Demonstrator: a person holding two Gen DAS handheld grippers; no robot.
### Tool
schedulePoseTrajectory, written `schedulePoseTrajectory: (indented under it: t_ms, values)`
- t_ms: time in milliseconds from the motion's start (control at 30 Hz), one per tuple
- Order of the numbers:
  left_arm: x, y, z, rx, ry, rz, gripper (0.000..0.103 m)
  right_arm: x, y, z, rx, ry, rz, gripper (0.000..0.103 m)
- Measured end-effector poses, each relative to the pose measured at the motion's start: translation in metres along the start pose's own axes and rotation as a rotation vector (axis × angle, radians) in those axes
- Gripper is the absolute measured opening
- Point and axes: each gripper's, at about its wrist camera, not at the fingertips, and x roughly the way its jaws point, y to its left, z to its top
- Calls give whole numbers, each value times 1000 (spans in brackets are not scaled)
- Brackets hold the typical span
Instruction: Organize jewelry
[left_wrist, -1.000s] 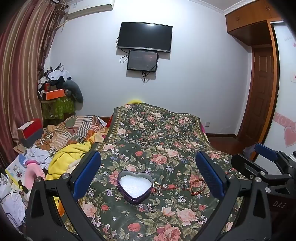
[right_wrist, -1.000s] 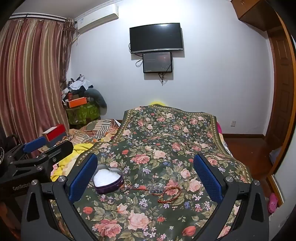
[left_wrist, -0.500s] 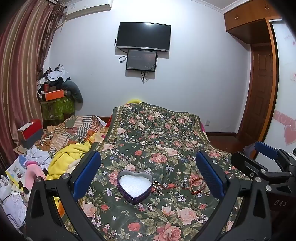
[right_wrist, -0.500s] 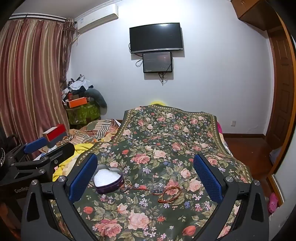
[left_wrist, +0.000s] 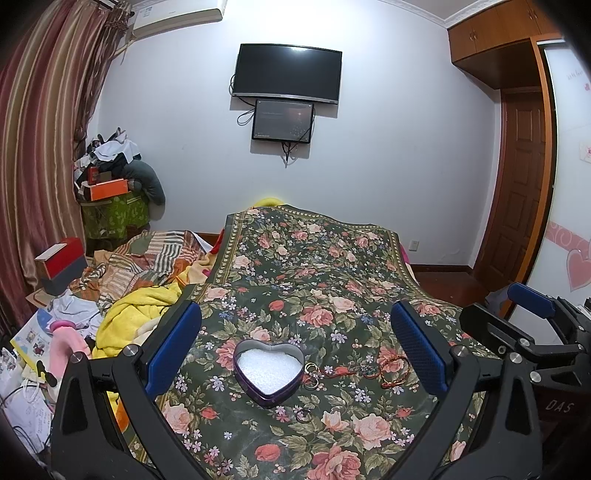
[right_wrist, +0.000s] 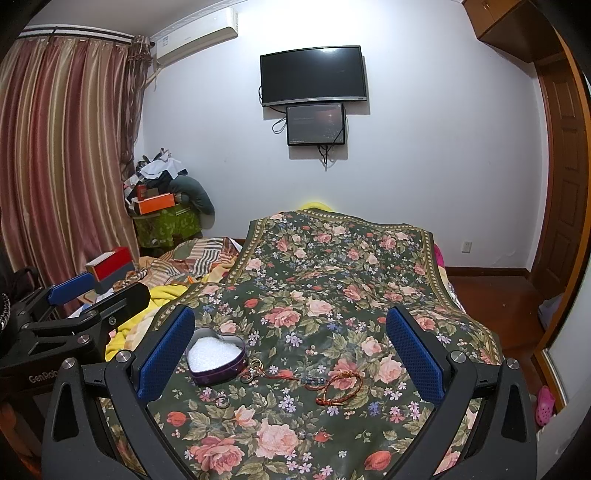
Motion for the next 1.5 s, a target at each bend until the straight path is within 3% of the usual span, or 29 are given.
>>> schedulePoseTrajectory:
  t_ms: [1500]
  values:
    - [-3, 0, 7, 1, -5, 2, 103, -1, -1, 4, 1, -2, 2, 103]
